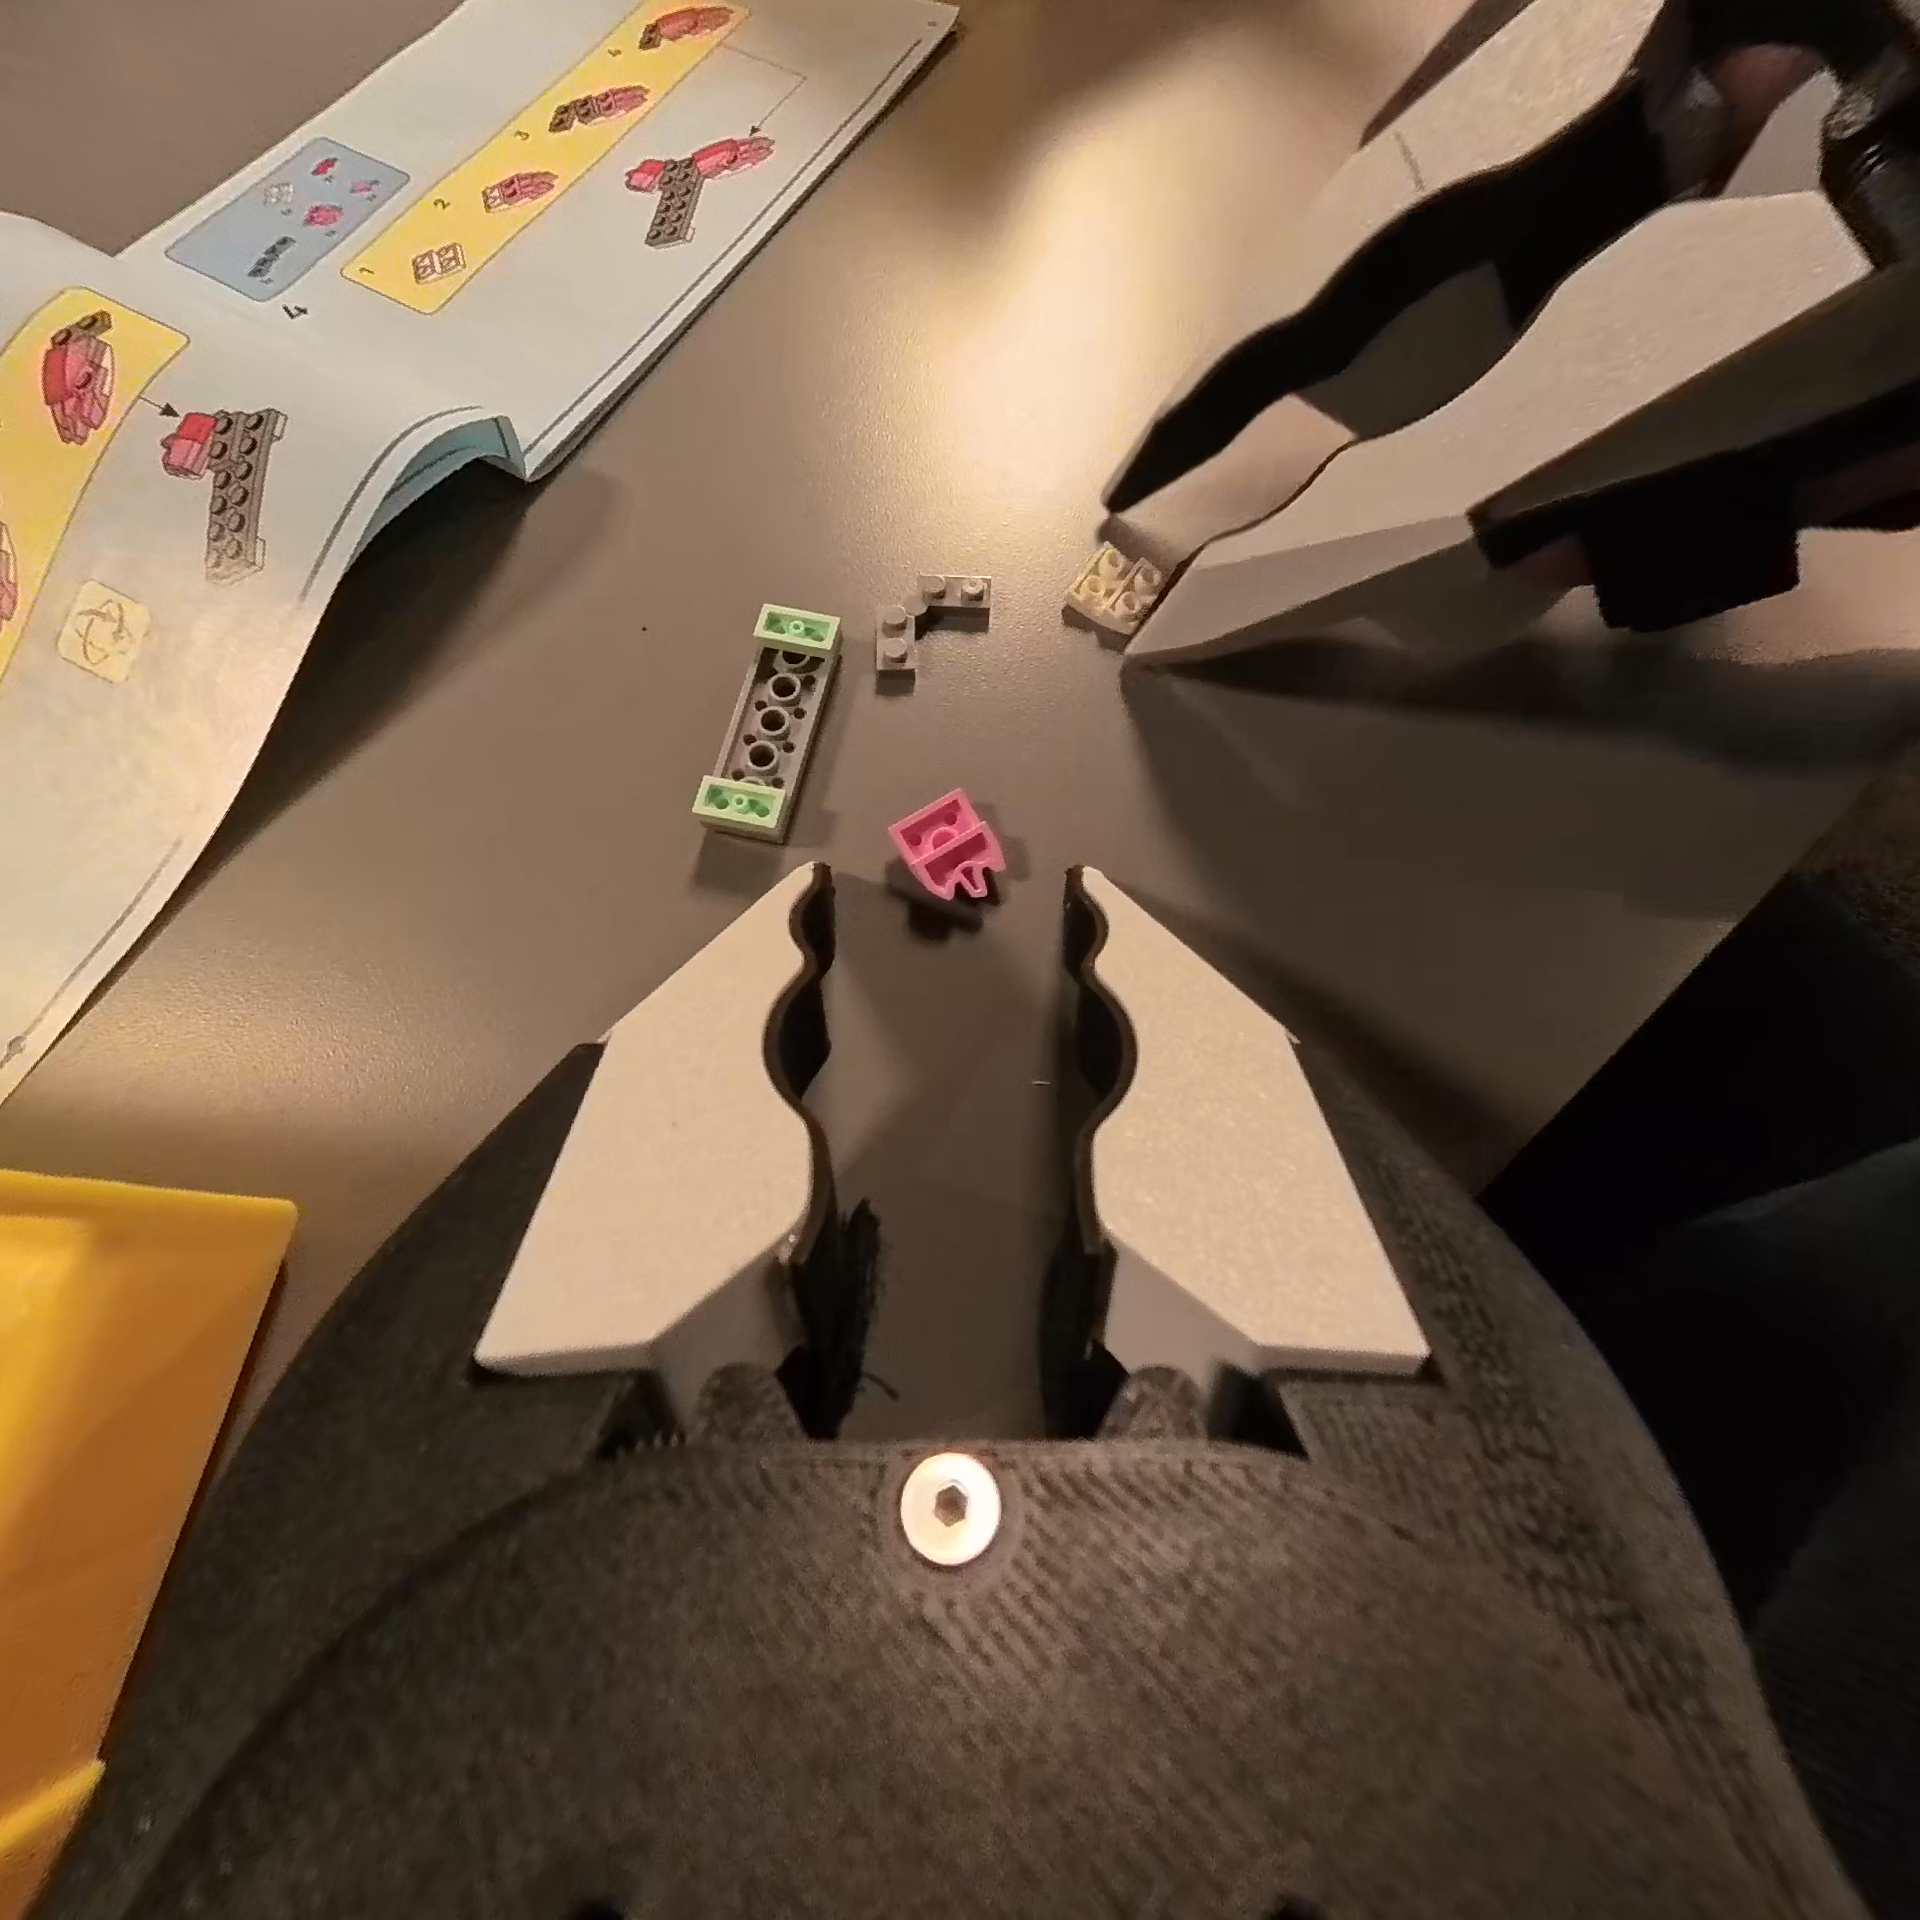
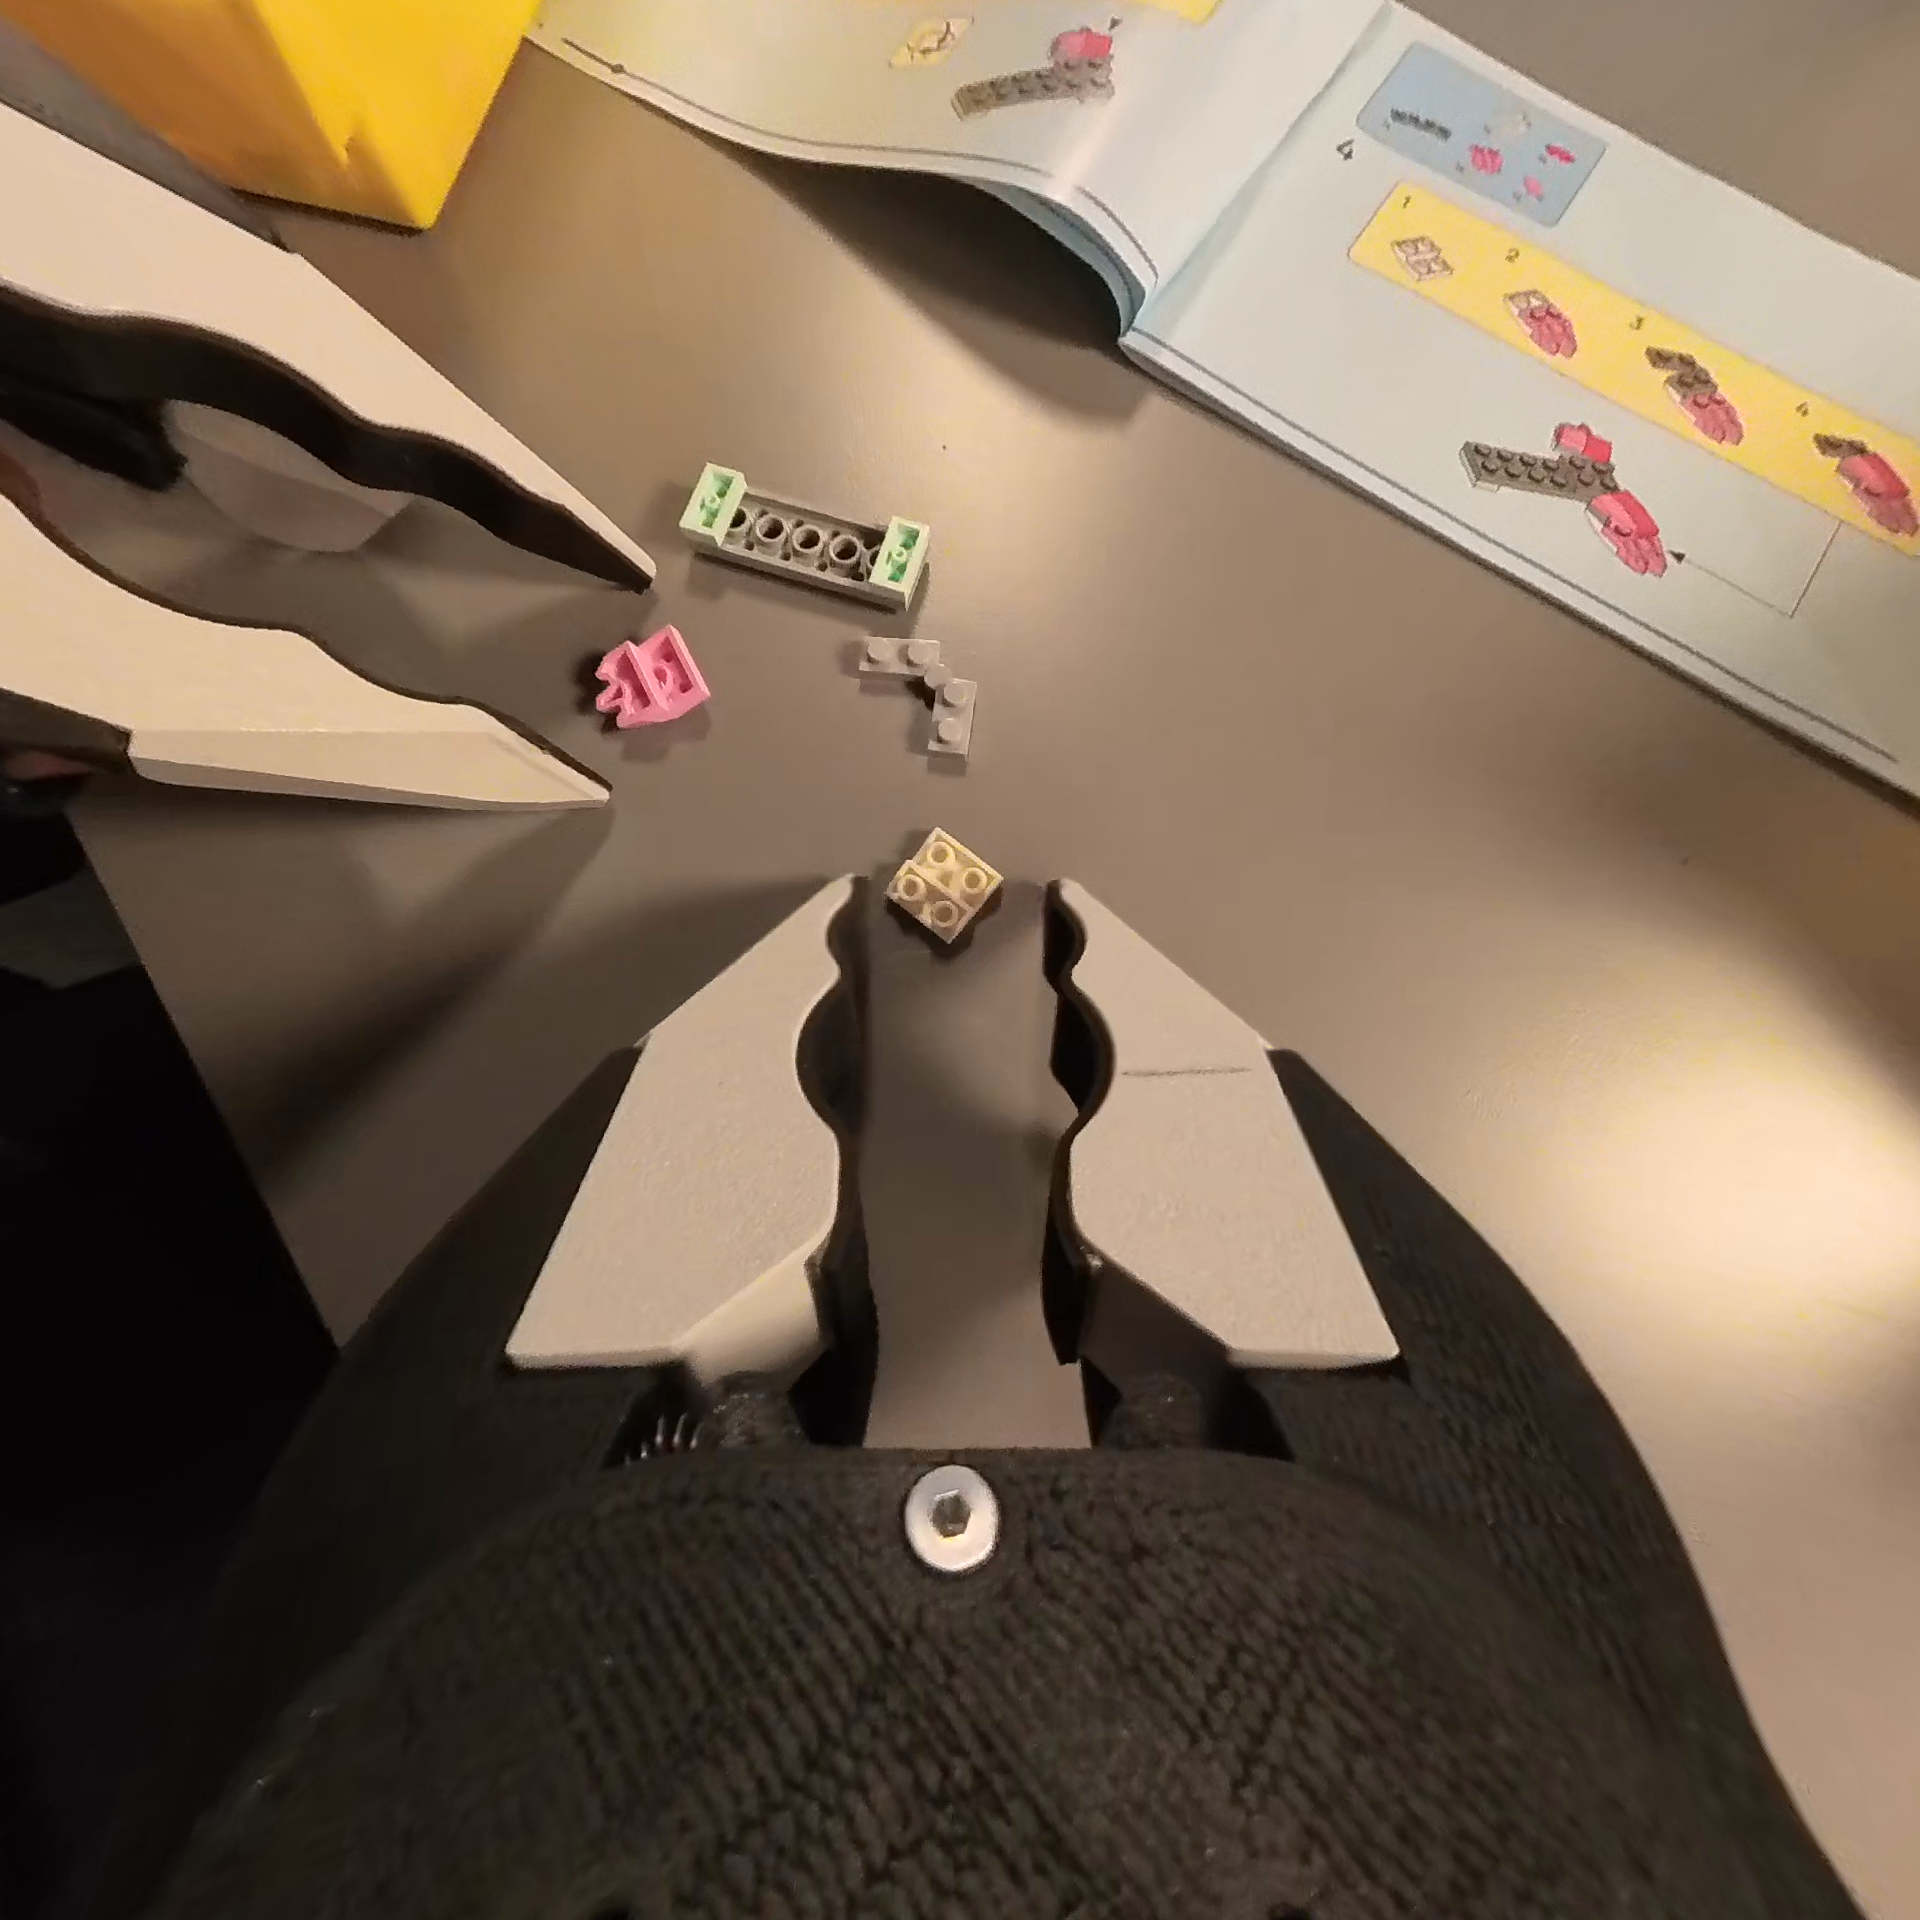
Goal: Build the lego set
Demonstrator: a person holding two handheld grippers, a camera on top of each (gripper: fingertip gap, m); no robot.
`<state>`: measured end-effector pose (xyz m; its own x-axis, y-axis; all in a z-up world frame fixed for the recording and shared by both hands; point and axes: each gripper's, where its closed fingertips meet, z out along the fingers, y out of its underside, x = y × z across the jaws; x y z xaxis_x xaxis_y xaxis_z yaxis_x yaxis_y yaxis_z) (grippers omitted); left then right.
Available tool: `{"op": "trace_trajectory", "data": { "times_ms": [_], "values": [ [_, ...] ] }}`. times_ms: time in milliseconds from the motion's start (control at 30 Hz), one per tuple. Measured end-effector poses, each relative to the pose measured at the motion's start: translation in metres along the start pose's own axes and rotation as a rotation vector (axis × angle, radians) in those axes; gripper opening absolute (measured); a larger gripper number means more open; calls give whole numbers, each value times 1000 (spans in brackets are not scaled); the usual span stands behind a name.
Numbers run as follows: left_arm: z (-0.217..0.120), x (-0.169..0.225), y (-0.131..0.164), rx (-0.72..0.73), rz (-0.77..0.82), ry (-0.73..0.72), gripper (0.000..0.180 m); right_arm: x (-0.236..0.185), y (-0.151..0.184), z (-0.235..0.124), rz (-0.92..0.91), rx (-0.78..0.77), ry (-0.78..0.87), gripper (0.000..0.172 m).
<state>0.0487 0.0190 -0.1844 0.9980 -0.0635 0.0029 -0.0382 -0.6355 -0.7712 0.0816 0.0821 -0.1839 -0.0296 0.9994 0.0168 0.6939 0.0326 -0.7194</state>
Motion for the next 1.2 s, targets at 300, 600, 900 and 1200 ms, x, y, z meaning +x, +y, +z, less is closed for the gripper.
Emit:
{"op": "trace_trajectory", "data": {
  "times_ms": [300, 600, 900, 1200],
  "values": [
    [0, -1, -2, 8, 20, -32, 36, -2, 0, 1, -58, -22, -67, 14],
    [1, 9, -6, 44, -27, -21, 46, -25, 3, -4, -478, -26, -355, 14],
    [3, 5, -5, 32, -34, -54, 41, -29, -1, 0, -471, -16, -448, 34],
    [2, 6, -6, 40, -17, -58, 33, -19, -2, 2, -412, 42, -455, 29]
  ]
}}
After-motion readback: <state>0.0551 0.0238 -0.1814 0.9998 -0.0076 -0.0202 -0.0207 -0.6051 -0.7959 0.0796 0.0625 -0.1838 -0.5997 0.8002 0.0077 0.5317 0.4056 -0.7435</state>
